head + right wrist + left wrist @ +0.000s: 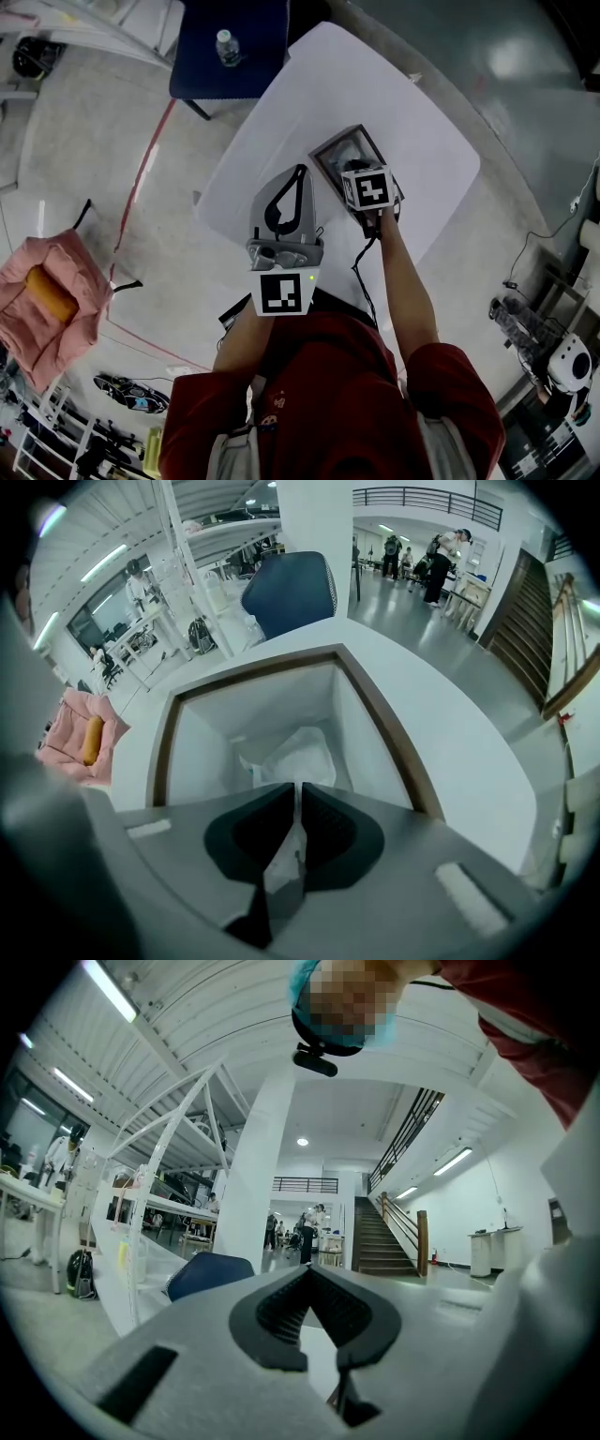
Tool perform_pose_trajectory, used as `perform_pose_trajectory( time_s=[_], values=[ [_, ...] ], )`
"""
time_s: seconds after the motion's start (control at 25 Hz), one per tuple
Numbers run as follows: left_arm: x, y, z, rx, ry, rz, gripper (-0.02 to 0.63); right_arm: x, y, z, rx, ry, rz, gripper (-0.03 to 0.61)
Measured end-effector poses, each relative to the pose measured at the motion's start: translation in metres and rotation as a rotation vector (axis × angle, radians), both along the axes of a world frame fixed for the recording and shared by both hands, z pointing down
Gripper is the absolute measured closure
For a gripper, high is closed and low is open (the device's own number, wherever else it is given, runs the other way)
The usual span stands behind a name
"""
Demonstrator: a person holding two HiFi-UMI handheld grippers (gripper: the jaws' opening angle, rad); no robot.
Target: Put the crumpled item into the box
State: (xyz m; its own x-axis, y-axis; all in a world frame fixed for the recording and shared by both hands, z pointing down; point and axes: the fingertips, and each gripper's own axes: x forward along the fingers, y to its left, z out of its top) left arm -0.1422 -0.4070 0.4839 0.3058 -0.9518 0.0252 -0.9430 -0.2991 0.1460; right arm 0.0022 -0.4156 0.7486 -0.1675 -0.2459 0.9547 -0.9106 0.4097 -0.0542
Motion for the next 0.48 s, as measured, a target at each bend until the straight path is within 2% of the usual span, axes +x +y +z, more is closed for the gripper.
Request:
perform_pose_trajectory(
  time_s=[0.12,0.48],
  values=[
    [0.001,0.001,0.001,0.001,-0.005,0.003,0.611,-0.001,0.000,0.000,0.004,-0.007,0.009,0.529],
    [0.005,0.009,-0.005,0.010,-0.006,0.013,0.611,0.003,0.002,-0.011,0.036,-0.023,0.026,0.515]
  ],
)
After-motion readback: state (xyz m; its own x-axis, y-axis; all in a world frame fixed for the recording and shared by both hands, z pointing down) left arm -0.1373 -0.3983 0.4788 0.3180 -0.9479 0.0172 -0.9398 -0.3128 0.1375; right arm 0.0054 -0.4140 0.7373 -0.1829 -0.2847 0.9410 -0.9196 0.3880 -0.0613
